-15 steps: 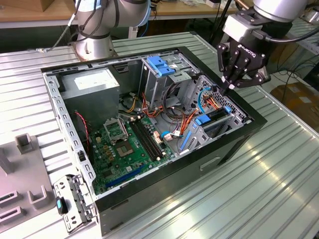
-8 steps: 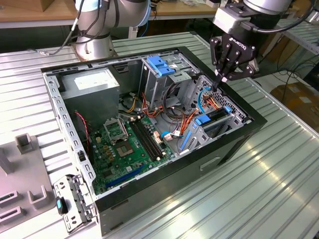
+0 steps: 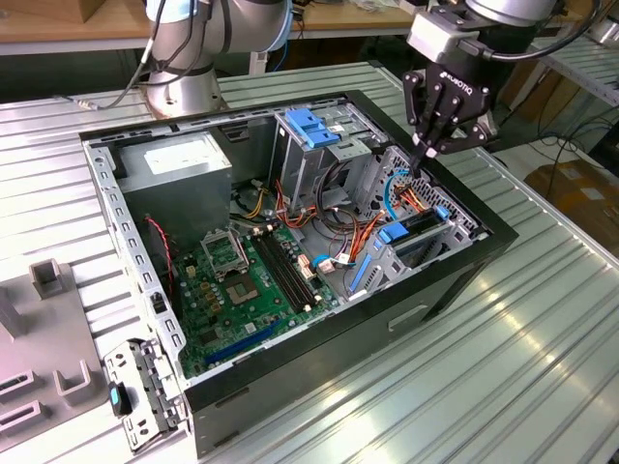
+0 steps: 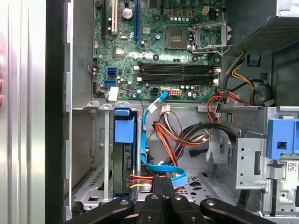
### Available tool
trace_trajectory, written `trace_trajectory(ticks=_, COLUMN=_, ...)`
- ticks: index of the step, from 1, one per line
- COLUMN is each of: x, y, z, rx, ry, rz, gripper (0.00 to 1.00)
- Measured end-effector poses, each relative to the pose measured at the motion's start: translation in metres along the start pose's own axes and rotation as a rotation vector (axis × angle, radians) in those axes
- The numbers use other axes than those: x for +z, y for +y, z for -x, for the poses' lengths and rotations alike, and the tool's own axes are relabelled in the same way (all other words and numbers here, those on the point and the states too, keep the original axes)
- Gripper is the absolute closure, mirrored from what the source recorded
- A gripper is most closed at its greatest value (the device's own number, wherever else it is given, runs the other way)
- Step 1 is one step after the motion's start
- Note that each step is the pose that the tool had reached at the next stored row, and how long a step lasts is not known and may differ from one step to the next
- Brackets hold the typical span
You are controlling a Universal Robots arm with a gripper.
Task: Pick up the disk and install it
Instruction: 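Insert the second disk wire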
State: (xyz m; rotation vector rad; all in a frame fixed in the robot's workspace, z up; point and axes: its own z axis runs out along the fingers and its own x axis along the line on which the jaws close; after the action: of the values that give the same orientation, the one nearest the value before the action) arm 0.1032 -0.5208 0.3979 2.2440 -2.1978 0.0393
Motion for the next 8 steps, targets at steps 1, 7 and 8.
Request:
trace_trajectory(ticks=1, x=0.0002, y=0.0000, z=0.0003, rx=0.000, ry=0.0014, rz=0.0000, gripper=0.89)
trace_trajectory(ticks=7, x=0.0006, y=-0.0002, z=0.0080, rx=0.000, ry=0.0077, rz=0.0001, gripper=0.83)
trace_trajectory(ticks=8, x=0.0005, y=-0.0002, z=0.0092, rx=0.000, ry=0.0110, rz=0.0002, gripper=0.83)
